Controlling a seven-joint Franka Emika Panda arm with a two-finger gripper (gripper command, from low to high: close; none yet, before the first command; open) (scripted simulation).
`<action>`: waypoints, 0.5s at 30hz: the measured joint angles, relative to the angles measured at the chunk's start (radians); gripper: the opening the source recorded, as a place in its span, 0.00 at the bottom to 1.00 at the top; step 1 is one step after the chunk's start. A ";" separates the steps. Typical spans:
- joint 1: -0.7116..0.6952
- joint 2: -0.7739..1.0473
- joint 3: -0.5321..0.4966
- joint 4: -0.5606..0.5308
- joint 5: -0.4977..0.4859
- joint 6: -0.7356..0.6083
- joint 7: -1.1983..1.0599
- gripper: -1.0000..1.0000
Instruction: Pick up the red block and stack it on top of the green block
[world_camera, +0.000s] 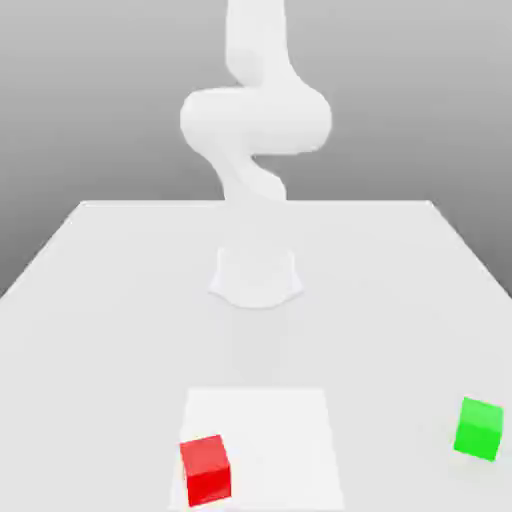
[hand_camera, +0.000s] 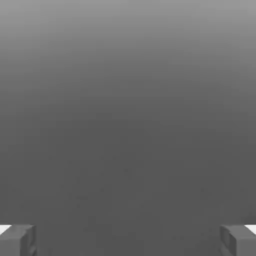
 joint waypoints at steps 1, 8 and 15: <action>-0.017 0.039 0.011 -0.008 0.001 0.016 0.044 0.50; -0.125 0.295 0.084 -0.059 -0.002 0.117 0.338 0.50; -0.193 0.549 0.122 -0.110 -0.040 0.216 0.653 0.50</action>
